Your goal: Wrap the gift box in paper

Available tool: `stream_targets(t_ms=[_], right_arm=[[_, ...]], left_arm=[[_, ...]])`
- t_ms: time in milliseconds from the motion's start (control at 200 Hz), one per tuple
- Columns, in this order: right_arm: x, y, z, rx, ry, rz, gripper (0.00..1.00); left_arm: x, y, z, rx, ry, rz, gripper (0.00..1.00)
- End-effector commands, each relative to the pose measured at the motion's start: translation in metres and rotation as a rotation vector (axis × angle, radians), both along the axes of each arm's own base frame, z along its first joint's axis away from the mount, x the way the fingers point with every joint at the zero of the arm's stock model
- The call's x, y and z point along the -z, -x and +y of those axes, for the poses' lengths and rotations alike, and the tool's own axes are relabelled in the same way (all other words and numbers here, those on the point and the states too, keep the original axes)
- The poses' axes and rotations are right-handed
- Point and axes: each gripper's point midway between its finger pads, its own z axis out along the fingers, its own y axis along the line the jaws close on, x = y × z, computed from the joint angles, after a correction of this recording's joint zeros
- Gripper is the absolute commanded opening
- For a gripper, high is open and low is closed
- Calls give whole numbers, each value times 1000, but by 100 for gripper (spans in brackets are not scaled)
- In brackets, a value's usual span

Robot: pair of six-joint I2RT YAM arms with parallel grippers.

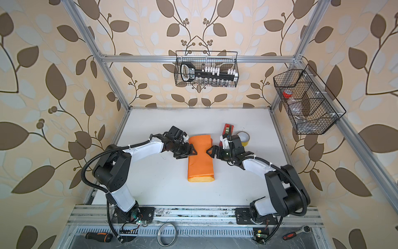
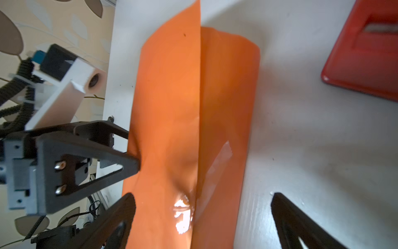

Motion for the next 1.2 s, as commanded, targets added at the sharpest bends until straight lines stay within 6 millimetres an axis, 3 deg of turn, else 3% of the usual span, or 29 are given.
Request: stream_targets(t_ms=[0,140,255,405,605,750,840,930,1010,1065,1085,1195], right_arm=[[4,16,-8,-21,43,-19,100],[4,28,-9,-24,39,-38,100],[2,38,4,-60,21,-35,98],[1,40,28,-74,-63,-30,95],[1,27,55,-89,-102,-18,92],[-2,9,71,-95,-70,-41,93],[0,-1,64,-84,0,-51,95],[5,6,45,-78,91,-64,98],[11,25,34,-98,175,-74,100],[14,41,36,-125,197,-70,100],[16,46,37,-133,199,-64,100],[21,64,43,-144,217,-60,99]], left_arm=[[-29,-15,-2,-36,-5,-47,79],[-50,-13,-3,-56,43,-68,85],[-32,9,8,-101,70,22,83],[-15,26,-9,-96,198,125,77],[-24,9,-17,-73,229,96,75],[-24,-19,7,-135,226,64,75],[-29,-25,25,-156,190,14,79],[-35,-12,40,-152,136,-36,83],[-31,13,50,-137,131,-47,84],[-21,30,55,-116,119,-37,85],[-27,36,57,-105,128,-59,85],[-20,57,57,-33,118,-79,81]])
